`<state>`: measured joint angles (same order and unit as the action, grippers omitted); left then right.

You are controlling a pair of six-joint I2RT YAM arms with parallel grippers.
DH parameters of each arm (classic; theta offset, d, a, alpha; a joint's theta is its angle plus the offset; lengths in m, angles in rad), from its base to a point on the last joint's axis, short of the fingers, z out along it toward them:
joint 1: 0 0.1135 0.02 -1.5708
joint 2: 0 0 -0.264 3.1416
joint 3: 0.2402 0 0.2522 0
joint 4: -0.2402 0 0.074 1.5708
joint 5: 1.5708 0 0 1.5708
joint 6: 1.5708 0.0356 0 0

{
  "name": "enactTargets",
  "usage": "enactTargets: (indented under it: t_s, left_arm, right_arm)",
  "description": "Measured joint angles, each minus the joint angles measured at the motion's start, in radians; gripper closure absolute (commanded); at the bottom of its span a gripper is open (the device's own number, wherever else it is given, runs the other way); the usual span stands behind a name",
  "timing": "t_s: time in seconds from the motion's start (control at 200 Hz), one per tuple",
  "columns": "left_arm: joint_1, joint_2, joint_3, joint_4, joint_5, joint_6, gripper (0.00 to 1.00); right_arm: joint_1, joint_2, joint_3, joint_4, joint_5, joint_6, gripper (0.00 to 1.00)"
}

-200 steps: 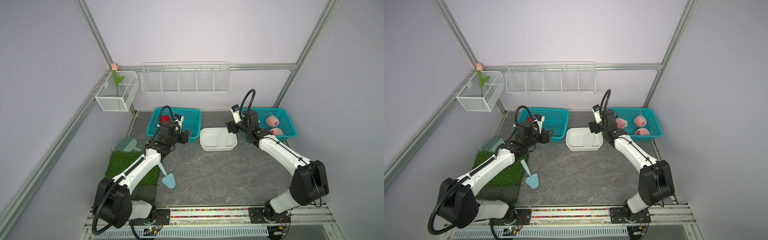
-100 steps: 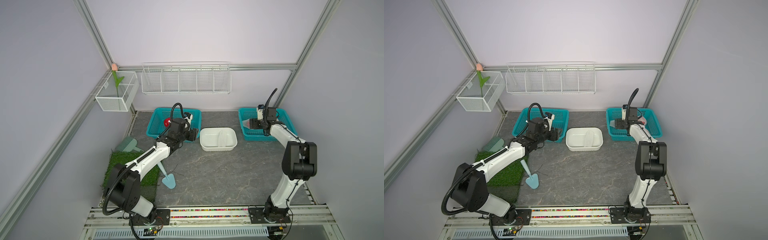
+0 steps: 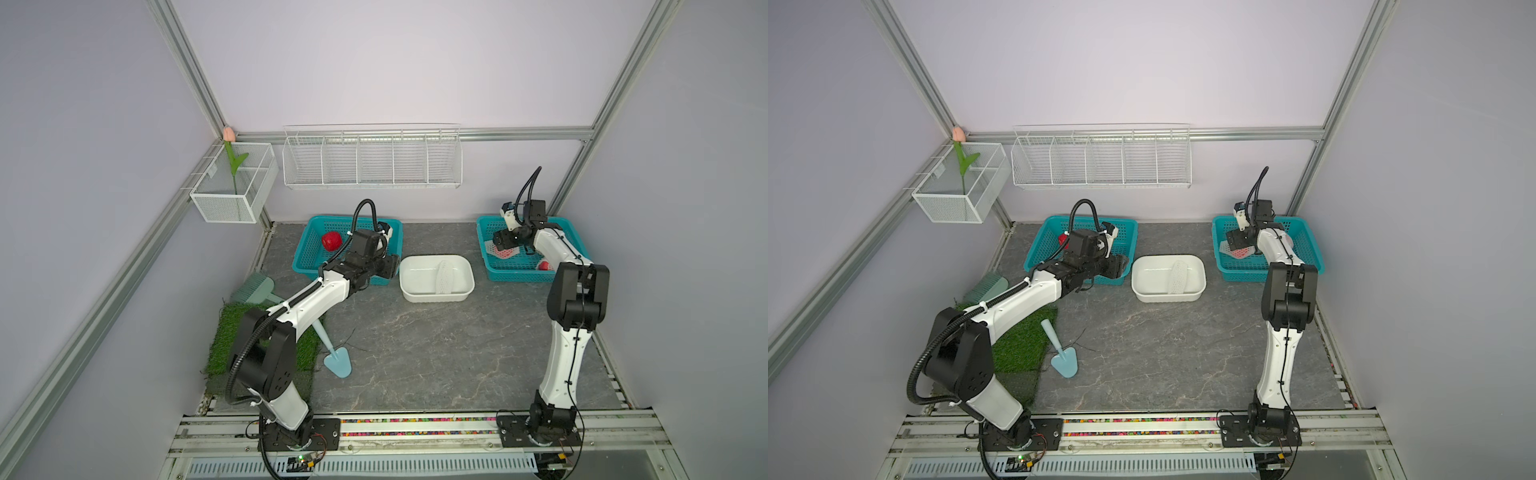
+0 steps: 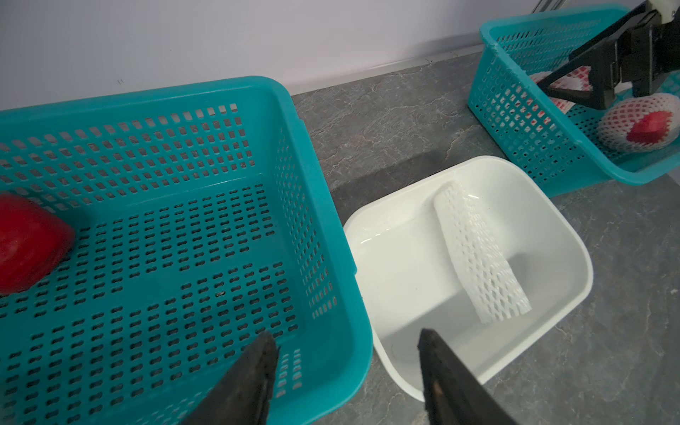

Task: Remove foam nets from apples
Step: Pick up the apple from the basket.

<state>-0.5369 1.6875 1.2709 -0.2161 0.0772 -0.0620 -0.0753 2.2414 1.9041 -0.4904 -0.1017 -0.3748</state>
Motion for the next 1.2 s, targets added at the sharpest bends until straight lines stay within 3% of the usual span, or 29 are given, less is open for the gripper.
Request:
enactTargets:
  t_s: [0.135, 0.375, 0.555, 1.2]
  left_arm:
    - [0.000, 0.051, 0.056, -0.039, 0.001, 0.022, 0.36]
    - [0.003, 0.099, 0.100, -0.084, 0.015, 0.048, 0.37]
    - [0.014, 0.105, 0.108, -0.103, 0.026, 0.055, 0.37]
    - [0.016, 0.105, 0.116, -0.105, 0.035, 0.055, 0.37]
  right_arm:
    - [-0.006, 0.087, 0.146, -0.124, -0.037, -0.073, 0.11]
    - [-0.010, 0.148, 0.217, -0.243, -0.043, -0.145, 0.11]
    - [-0.015, 0.149, 0.220, -0.272, -0.037, -0.174, 0.00]
    - [-0.014, 0.135, 0.177, -0.245, 0.012, -0.215, 0.42]
